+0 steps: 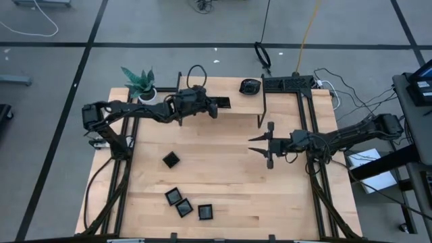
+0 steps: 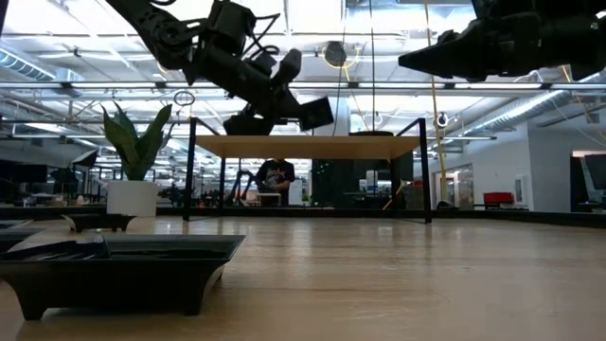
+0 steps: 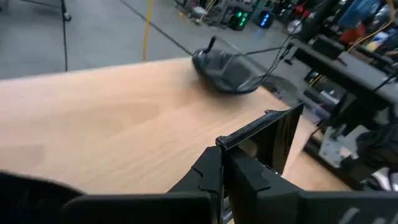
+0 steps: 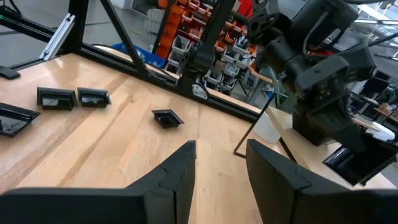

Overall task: Pick & Place Mini shaped plates
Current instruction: Put the black square plate on the shelf, then adjust the stacked black distorted square plates on the shelf

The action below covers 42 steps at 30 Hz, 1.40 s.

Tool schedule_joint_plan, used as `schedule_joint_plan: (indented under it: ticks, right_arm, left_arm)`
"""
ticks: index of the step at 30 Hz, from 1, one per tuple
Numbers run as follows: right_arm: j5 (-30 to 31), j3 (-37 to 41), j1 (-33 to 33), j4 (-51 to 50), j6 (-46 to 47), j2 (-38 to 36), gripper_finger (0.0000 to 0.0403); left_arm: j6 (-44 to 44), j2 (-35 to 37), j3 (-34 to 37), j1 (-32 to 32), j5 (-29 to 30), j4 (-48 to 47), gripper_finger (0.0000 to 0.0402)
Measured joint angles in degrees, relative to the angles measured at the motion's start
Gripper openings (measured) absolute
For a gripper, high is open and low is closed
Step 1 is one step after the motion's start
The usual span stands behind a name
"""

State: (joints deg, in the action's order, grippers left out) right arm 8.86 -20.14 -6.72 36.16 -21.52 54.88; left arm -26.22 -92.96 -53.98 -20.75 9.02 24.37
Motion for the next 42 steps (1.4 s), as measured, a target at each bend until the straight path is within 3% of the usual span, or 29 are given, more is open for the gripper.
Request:
schedule_joint_plan:
  ticks: [9, 18, 26, 31, 35, 38, 42]
  right_arm:
    - [0.00, 0.00, 0.00, -0.13, -0.15, 0.01, 0.0132]
    - [0.00, 0.00, 0.00, -0.29, -0.15, 0.03, 0.0132]
    - [0.00, 0.00, 0.00, -0.65, -0.15, 0.05, 0.0132]
    - [0.00, 0.00, 0.00, -0.92, -0.15, 0.05, 0.0132]
    - [0.00, 0.02, 0.00, -1.40, -0.15, 0.05, 0.0132]
    - [0.00, 0.00, -0.02, -2.11, -0.15, 0.05, 0.0132]
    - [0.02, 0.02, -0.02, -2.14, -0.15, 0.08, 0.0132]
  left_arm:
    - [0.85, -0.93, 0.00, 0.15, 0.06, 0.35, 0.0007]
    - [0.73, -0.93, 0.00, 0.15, 3.90, 0.38, 0.0089]
    - [2.40, -0.93, 0.00, 0.21, 4.50, 1.77, 0.0118]
    - [7.05, -0.93, 0.00, 0.99, 4.46, 6.95, 0.0119]
    - [16.69, -0.70, 0.00, 2.92, 1.71, 11.33, 0.0119]
    - [21.28, 1.20, 0.00, 5.62, 3.36, 8.08, 0.0108]
    - [19.32, 5.35, -0.02, 9.97, 9.52, -3.04, 0.0048]
